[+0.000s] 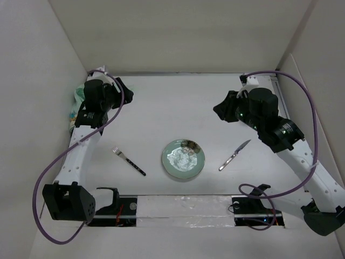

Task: Set the dinner table for one person

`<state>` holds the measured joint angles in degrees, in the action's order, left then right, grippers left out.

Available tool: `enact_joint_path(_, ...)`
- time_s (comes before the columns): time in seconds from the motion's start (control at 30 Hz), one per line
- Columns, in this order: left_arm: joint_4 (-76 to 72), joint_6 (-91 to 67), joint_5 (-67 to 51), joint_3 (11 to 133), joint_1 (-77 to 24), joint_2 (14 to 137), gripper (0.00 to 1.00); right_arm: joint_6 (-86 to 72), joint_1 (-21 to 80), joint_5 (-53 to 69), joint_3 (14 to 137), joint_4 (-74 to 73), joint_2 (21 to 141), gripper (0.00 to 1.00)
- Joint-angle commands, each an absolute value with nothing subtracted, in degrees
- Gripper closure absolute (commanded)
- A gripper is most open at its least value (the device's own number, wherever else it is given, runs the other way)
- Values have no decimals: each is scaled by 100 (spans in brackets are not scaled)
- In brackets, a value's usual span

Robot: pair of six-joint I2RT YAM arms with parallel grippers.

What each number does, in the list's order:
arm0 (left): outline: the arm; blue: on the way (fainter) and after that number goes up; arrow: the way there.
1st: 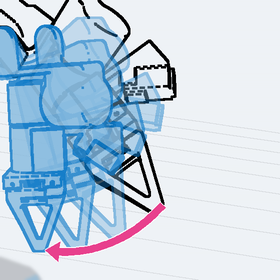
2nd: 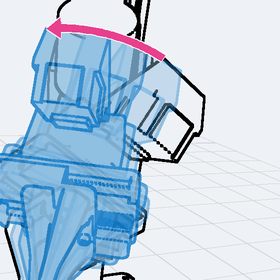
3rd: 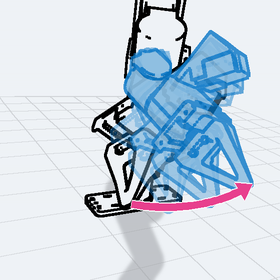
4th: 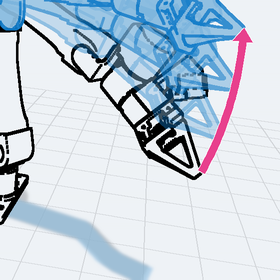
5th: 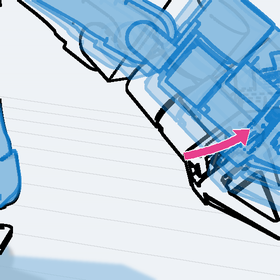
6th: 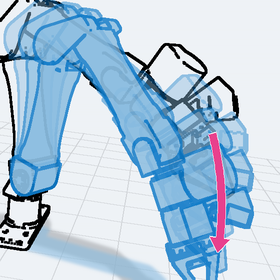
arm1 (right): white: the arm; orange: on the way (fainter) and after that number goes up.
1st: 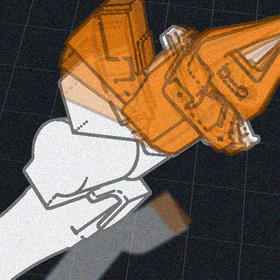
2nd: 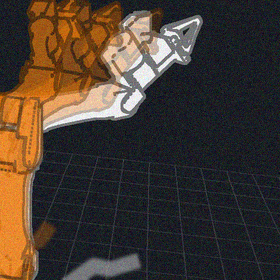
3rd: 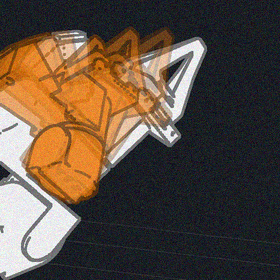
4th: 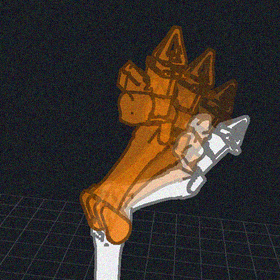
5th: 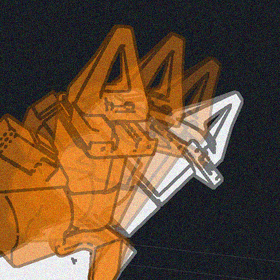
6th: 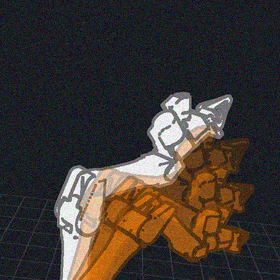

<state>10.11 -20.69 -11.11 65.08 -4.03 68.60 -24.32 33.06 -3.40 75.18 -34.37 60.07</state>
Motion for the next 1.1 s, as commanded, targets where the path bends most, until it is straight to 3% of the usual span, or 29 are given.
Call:
enact_joint_path(0.0,756,-1882,-784,6802,-387,6933,48,-2478,3138,-184,7532,-3120,5986,100)
enact_joint_path(0.03,756,-1881,-782,6838,-387,6935,48,-2479,3138,-185,7532,-3120,5968,100)
enact_joint_path(0.07,738,-1803,-704,6890,-387,7170,73,-2479,3085,-185,7506,-3103,5933,100)
enact_joint_path(0.13,834,-1706,-318,7197,-387,7704,100,-2470,3015,-106,7374,-3067,5898,100)
enact_joint_path(0.27,1063,-1372,544,7777,-439,8664,100,-2470,2962,-44,7242,-3093,5836,100)
enact_joint_path(0.43,1213,-1125,1019,8551,-492,9973,65,-2584,2909,-44,6962,-3050,5687,100)
enact_joint_path(0.47,1169,-1116,1028,8613,-492,10089,51,-2627,2909,-53,6909,-2989,5652,96)
enact_joint_path(0.53,1125,-1064,1133,8806,-492,10465,44,-2646,2909,219,6829,-2953,5608,86)
enact_joint_path(0.57,1099,-1037,1116,8885,-492,10581,39,-2646,2909,237,6794,-2997,5616,73)
enact_joint_path(0.67,1230,-984,1107,9184,-544,11126,38,-2611,2909,263,6811,-3137,5643,53)
enact_joint_path(0.7,1265,-984,1238,9350,-545,11249,38,-2593,2909,307,6803,-3155,5625,51)
enact_joint_path(1.07,1108,-1407,1731,9642,-352,12023,37,-2373,2962,501,6890,-3366,5880,47)
